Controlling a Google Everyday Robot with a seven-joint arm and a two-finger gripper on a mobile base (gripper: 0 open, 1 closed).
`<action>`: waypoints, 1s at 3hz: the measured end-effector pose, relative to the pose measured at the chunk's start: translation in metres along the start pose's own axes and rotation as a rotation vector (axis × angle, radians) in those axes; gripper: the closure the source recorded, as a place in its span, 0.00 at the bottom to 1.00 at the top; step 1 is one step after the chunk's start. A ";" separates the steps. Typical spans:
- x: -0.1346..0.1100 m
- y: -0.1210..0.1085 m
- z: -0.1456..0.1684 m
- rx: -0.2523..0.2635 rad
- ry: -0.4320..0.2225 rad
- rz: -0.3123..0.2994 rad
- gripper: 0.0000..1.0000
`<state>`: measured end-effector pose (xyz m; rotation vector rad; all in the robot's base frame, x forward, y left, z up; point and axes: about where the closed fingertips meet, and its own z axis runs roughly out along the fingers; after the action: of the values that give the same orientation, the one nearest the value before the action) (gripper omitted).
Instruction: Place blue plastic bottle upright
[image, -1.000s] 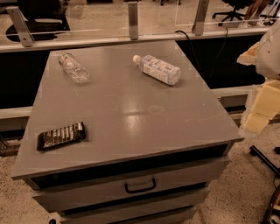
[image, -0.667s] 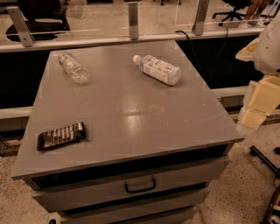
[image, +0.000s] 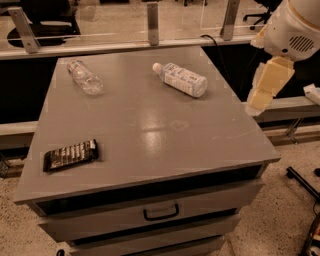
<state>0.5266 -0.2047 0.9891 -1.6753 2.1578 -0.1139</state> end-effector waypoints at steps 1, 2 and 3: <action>-0.027 -0.041 0.025 0.002 -0.048 0.018 0.00; -0.052 -0.075 0.060 -0.008 -0.063 0.048 0.00; -0.054 -0.077 0.063 -0.011 -0.069 0.046 0.00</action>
Offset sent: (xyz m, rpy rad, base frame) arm 0.1442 0.0535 -0.0305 0.0927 0.0211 -0.0591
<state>0.6301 -0.1631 0.9688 -1.6105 2.1480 -0.0314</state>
